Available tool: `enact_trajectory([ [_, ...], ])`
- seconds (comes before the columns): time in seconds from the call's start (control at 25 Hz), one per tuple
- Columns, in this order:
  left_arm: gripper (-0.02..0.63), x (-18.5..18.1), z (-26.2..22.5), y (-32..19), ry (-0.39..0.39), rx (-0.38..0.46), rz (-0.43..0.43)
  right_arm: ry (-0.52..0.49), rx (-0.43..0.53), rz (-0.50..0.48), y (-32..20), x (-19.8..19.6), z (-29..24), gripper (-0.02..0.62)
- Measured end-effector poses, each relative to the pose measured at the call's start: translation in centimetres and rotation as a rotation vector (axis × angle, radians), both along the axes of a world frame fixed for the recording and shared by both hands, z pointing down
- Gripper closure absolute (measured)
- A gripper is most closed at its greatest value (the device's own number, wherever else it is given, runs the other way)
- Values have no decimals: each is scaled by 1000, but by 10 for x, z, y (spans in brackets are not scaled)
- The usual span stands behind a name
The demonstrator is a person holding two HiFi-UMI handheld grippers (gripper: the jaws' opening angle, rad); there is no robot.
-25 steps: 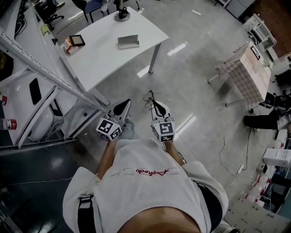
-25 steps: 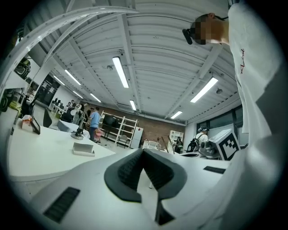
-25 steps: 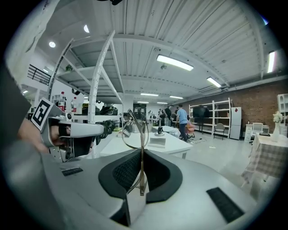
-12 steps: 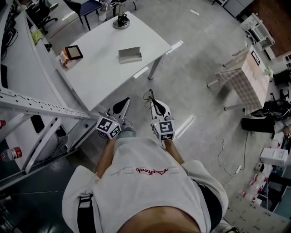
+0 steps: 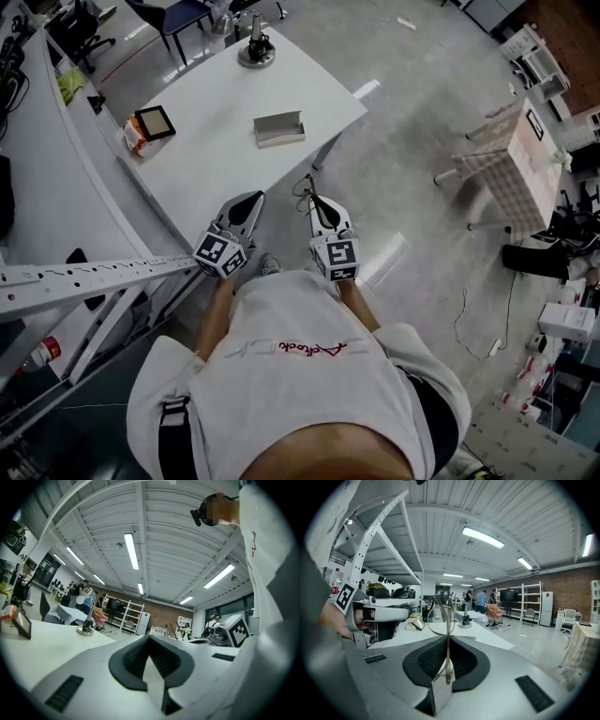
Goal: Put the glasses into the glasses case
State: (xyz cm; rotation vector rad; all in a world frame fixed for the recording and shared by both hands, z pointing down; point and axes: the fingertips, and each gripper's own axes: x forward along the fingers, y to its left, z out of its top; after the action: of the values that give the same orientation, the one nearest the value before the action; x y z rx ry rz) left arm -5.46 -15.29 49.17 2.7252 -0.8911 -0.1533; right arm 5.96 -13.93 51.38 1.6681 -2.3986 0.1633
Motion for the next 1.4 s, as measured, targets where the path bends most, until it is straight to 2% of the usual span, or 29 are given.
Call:
enact_trajectory([
  [0.52,611,7,25,-31,-6,-56,5,-6,-63,1,-33,7,27,580],
  [1.12,611,16,35,-128,-23,-78,-19,-23,-114,-29,-123,12,47,580],
  [1.4,609,8,57,-161,-31,-143,-57,-21,-187,-50,-153,11,71,580],
])
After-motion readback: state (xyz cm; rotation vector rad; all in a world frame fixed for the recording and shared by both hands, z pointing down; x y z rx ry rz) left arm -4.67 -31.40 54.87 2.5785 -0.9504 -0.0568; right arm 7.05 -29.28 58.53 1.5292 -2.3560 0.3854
